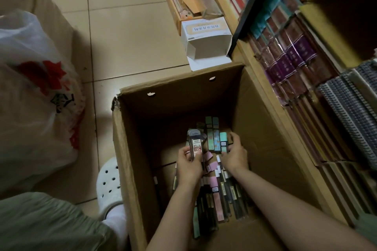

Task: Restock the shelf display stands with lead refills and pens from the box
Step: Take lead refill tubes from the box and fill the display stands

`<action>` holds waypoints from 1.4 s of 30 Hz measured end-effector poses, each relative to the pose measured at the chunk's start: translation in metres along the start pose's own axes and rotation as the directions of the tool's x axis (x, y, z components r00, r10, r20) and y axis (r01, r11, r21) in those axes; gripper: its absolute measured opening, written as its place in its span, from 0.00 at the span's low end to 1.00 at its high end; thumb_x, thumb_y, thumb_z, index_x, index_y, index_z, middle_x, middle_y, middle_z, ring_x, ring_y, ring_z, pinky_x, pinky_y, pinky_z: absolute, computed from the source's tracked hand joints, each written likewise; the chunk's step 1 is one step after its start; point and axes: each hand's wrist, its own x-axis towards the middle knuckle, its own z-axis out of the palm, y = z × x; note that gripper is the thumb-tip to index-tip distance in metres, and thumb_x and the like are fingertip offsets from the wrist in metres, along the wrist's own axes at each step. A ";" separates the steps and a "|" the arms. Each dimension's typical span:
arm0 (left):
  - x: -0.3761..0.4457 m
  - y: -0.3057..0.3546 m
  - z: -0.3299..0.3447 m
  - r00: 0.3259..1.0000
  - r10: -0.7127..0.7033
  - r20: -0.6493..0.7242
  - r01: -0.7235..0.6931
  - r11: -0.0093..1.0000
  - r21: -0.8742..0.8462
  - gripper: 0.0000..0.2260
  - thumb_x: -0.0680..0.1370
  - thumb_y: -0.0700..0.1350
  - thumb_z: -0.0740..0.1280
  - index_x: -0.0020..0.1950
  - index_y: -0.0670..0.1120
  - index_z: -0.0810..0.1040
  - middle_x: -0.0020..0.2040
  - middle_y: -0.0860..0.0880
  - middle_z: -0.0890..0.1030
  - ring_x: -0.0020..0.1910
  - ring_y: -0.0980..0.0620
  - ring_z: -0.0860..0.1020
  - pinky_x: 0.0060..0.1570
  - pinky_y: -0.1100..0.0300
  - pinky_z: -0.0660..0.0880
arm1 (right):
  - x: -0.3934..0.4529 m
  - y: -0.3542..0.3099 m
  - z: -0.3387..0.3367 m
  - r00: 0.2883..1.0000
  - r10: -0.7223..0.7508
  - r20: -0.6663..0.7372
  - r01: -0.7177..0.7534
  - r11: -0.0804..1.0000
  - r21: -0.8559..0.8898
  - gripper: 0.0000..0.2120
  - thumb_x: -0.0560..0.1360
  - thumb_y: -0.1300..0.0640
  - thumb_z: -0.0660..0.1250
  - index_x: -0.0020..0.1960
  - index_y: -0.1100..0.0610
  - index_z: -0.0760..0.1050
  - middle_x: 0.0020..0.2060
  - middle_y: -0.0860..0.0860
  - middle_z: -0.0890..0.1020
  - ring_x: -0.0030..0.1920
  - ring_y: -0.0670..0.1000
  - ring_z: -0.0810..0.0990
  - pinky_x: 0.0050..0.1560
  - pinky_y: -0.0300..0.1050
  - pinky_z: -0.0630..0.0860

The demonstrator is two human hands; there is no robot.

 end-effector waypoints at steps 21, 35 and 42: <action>-0.161 0.270 0.062 0.565 0.309 0.765 -0.707 0.659 0.257 0.18 0.79 0.36 0.64 0.64 0.52 0.66 0.48 0.47 0.80 0.37 0.57 0.81 0.33 0.63 0.78 | -0.126 -0.142 -0.260 0.798 -0.557 -0.231 0.589 0.801 0.107 0.27 0.73 0.61 0.72 0.60 0.47 0.58 0.48 0.53 0.81 0.38 0.46 0.83 0.34 0.39 0.80; -0.208 0.288 0.131 0.334 0.221 0.916 -0.597 0.802 0.024 0.25 0.79 0.35 0.63 0.68 0.61 0.67 0.59 0.42 0.78 0.50 0.48 0.81 0.35 0.60 0.79 | -0.200 -0.155 -0.390 0.566 -0.611 -0.554 0.551 0.780 -0.297 0.24 0.71 0.57 0.75 0.55 0.46 0.61 0.44 0.43 0.78 0.43 0.41 0.81 0.45 0.42 0.80; -0.223 0.287 0.160 0.300 0.223 0.927 -0.531 0.847 -0.032 0.25 0.79 0.33 0.62 0.70 0.57 0.67 0.53 0.42 0.80 0.51 0.44 0.80 0.48 0.52 0.77 | -0.217 -0.152 -0.467 0.372 -0.585 -0.721 0.424 0.798 -0.429 0.17 0.72 0.58 0.75 0.52 0.50 0.68 0.42 0.41 0.78 0.43 0.39 0.80 0.40 0.39 0.79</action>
